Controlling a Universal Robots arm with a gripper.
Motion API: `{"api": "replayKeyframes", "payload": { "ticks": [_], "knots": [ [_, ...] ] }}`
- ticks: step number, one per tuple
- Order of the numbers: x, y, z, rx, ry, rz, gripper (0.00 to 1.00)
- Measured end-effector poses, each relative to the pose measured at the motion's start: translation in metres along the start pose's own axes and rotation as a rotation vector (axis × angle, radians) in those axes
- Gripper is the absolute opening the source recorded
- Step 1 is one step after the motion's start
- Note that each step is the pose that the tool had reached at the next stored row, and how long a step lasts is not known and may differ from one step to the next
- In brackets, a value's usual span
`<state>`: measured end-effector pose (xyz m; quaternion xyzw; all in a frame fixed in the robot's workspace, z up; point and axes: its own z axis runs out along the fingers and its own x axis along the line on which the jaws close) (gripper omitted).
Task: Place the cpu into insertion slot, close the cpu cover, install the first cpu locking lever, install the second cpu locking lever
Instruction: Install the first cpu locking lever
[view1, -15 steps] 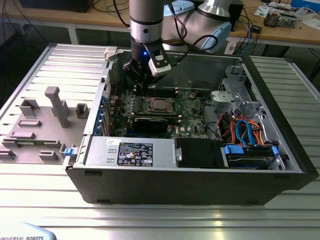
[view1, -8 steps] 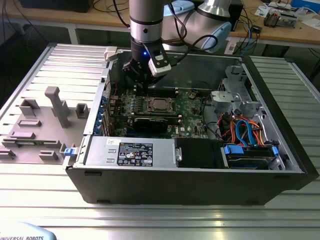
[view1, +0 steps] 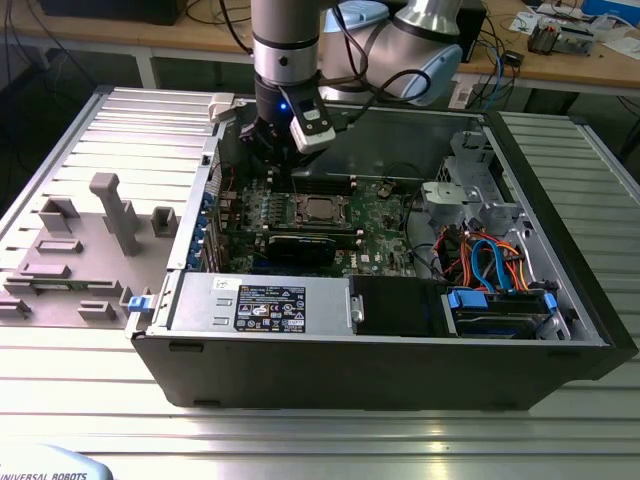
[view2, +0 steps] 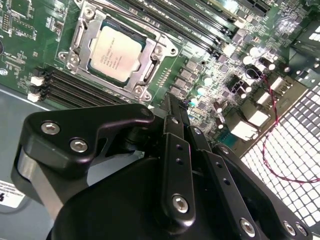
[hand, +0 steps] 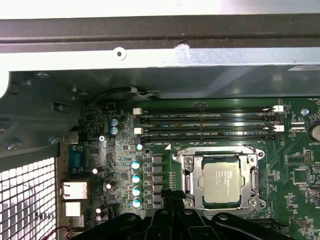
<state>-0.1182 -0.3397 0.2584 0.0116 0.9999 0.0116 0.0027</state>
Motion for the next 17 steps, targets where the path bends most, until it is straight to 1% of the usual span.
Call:
{"api": "replayKeyframes", "payload": {
  "ticks": [5,8,12,17],
  "knots": [
    [0.0044,0.0001,0.0,0.0001,0.0,0.0,0.11],
    [0.0075,0.0015,0.0,0.0002,0.0,-0.001,0.11],
    [0.0099,0.0071,0.0002,0.0,-0.0024,-0.004,0.11],
    [0.0113,0.018,0.0005,0.0003,-0.0052,-0.007,0.11]
  ]
}}
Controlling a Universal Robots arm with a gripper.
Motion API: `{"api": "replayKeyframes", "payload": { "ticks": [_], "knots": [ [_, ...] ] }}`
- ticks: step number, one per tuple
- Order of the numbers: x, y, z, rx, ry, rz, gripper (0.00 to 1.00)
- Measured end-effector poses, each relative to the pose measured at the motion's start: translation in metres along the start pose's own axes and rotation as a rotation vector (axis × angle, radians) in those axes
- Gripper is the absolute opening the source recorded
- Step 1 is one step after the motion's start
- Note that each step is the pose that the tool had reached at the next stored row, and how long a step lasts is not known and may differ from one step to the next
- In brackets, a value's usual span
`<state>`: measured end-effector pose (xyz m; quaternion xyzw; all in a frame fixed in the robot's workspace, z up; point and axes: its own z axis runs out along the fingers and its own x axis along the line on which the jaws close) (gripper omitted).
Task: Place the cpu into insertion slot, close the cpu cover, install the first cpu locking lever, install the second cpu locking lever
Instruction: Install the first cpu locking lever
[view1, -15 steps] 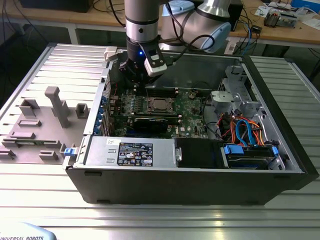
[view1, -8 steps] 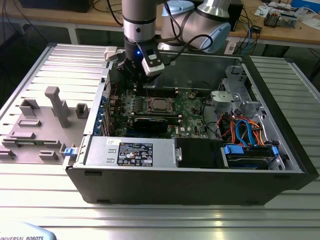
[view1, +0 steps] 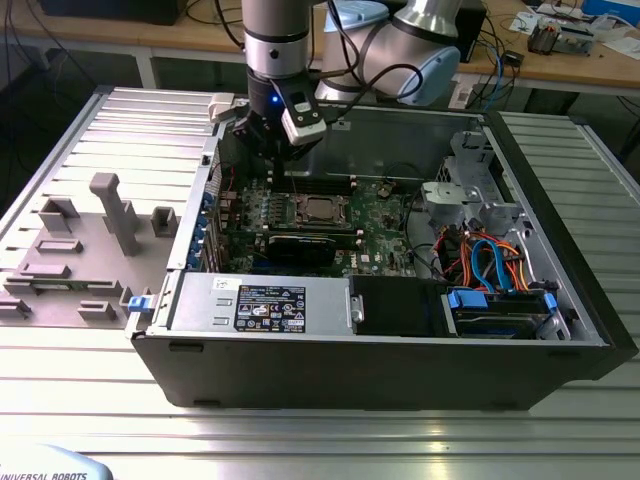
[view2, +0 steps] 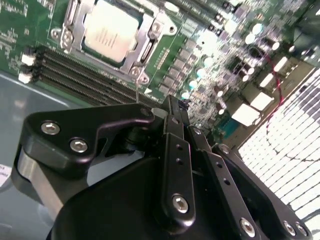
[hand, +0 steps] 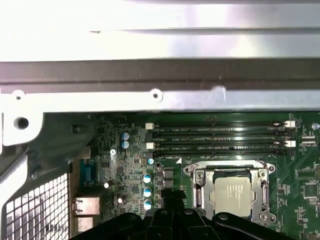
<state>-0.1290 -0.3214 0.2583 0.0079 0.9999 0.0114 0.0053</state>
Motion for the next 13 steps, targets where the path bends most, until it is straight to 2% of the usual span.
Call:
{"api": "replayKeyframes", "payload": {
  "ticks": [7,13],
  "knots": [
    [0.0001,0.0068,0.0002,0.001,-0.0077,-0.013,0.11],
    [-0.0003,0.0109,0.0002,0.0016,-0.0086,-0.015,0.11]
  ]
}}
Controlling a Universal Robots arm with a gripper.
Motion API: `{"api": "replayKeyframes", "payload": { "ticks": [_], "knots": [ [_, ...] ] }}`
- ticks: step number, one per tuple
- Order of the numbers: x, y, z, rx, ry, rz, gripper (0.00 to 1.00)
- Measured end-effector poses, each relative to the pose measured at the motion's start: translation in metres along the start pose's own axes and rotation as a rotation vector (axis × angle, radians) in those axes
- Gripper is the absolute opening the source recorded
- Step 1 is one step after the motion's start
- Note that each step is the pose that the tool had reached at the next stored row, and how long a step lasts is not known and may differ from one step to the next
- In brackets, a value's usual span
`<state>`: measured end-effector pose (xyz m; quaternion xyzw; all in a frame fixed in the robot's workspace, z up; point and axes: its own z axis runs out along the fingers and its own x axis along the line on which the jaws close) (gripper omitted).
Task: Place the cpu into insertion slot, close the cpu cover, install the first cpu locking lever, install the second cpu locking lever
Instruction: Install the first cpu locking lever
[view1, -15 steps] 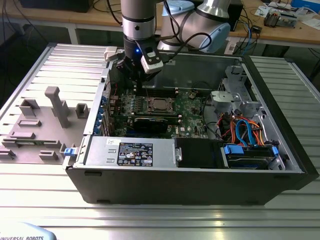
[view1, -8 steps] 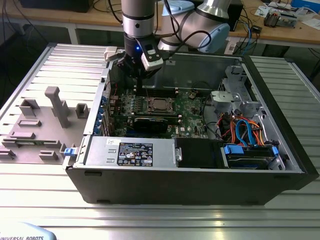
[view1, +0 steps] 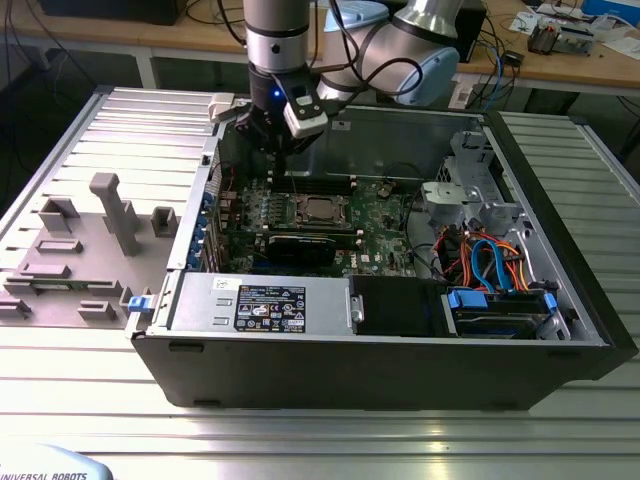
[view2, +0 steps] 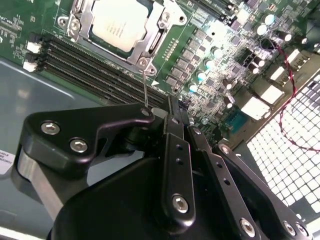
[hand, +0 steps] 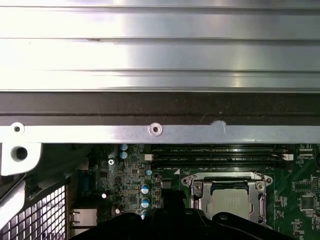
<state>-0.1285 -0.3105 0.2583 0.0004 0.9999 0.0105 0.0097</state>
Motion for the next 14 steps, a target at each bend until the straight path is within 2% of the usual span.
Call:
{"api": "replayKeyframes", "payload": {
  "ticks": [11,14],
  "knots": [
    [-0.0001,0.0003,0.0,0.0,0.0,-0.001,0.11],
    [-0.0001,0.0004,0.0001,-0.0006,-0.0023,-0.029,0.11]
  ]
}}
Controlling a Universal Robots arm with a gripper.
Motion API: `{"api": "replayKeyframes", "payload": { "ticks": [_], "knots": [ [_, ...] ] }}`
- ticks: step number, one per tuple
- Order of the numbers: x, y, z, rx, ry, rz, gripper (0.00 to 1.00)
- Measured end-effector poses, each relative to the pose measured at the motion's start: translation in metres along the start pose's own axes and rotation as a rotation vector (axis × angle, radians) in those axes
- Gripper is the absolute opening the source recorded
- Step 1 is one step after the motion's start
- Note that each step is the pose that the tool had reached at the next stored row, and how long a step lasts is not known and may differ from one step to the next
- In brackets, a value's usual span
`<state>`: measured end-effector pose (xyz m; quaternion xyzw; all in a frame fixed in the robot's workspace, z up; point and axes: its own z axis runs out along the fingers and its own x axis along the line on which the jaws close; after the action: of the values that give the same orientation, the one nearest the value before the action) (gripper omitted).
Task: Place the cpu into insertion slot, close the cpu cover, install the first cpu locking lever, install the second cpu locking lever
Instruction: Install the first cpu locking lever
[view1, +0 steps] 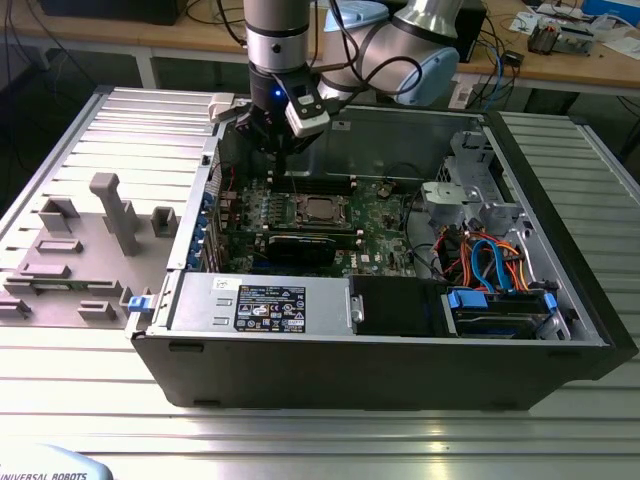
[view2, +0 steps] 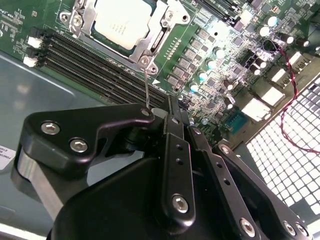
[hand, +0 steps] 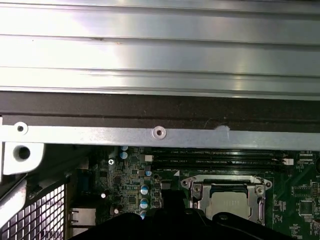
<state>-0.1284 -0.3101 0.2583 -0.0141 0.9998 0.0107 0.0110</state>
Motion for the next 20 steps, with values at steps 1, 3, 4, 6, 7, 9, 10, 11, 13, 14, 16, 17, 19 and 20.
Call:
{"api": "replayKeyframes", "payload": {
  "ticks": [1,3,4,6,7,9,10,11,13,14,16,17,19,20],
  "knots": [
    [0.0,0.0,-0.0001,0.0001,-0.0007,0.0,0.11],
    [0.0,0.0002,-0.0002,0.0003,-0.002,0.0,0.11],
    [-0.0001,0.0003,-0.0003,0.0003,-0.0031,0.0,0.11],
    [-0.0002,0.0004,-0.0009,0.0006,-0.0087,0.0,0.11],
    [-0.0002,0.0005,-0.001,0.0006,-0.0133,0.0,0.11],
    [-0.0003,0.0009,-0.0014,0.0008,-0.0216,-0.001,0.11],
    [-0.0004,0.0011,-0.0014,0.0007,-0.0243,-0.001,0.11],
    [-0.0005,0.0011,-0.0013,0.0006,-0.0264,-0.001,0.11],
    [-0.0015,0.0011,-0.0015,0.001,-0.0267,-0.001,0.11],
    [-0.0024,0.001,-0.0014,0.0009,-0.0269,-0.001,0.11],
    [-0.006,0.0009,-0.0014,0.0009,-0.0269,-0.001,0.11],
    [-0.0071,0.0009,-0.0013,0.0009,-0.0269,-0.001,0.11],
    [-0.01,0.0008,-0.0013,0.0009,-0.027,-0.001,0.11],
    [-0.0115,0.0008,-0.0012,0.001,-0.027,-0.001,0.11]
  ]
}}
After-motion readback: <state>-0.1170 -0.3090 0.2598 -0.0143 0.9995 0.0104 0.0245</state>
